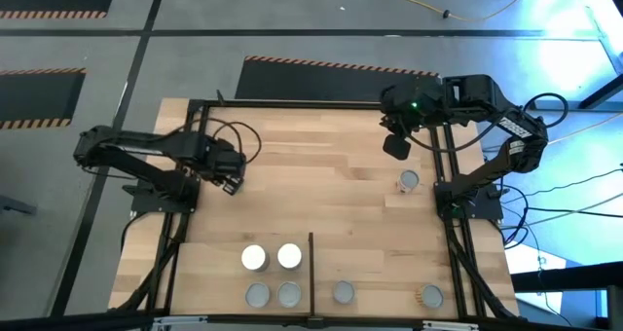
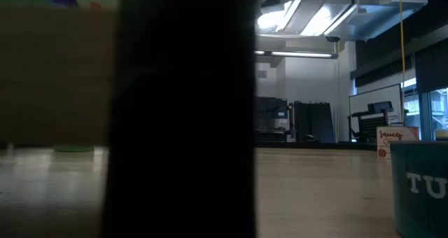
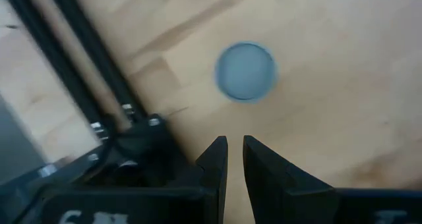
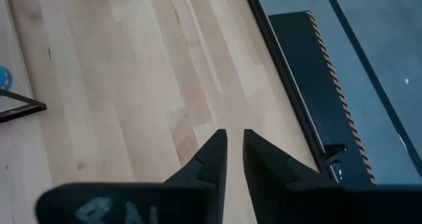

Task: Pick and place cans onto a shelf
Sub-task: Put the canned mushroom on the shelf

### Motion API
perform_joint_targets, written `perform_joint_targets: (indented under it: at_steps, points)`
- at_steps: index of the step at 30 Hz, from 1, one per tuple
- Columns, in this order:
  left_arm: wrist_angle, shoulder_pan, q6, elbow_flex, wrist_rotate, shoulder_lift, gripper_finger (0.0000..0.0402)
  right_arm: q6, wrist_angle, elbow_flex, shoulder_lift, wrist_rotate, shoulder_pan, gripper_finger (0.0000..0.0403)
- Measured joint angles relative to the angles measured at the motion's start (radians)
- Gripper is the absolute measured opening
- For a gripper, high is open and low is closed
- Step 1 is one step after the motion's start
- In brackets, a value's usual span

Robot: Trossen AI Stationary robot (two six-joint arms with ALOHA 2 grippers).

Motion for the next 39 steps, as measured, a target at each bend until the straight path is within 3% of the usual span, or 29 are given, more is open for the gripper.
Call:
perform_joint_targets:
  at_steps: [11, 25, 39]
  points:
    - [0.113, 0.055, 0.102, -0.117, 0.101, 0.002, 0.0004, -0.001, 0.058, 0.000, 0.000, 0.000, 0.000, 0.0053]
    - [0.196, 0.114, 0.155, -0.122, 0.062, 0.005, 0.0062, -0.002, 0.060, 0.000, 0.000, 0.000, 0.000, 0.0053]
    - [0.489, 0.141, 0.112, -0.344, 0.099, 0.009, 0.0060, -0.005, 0.060, 0.000, 0.000, 0.000, 0.000, 0.0053]
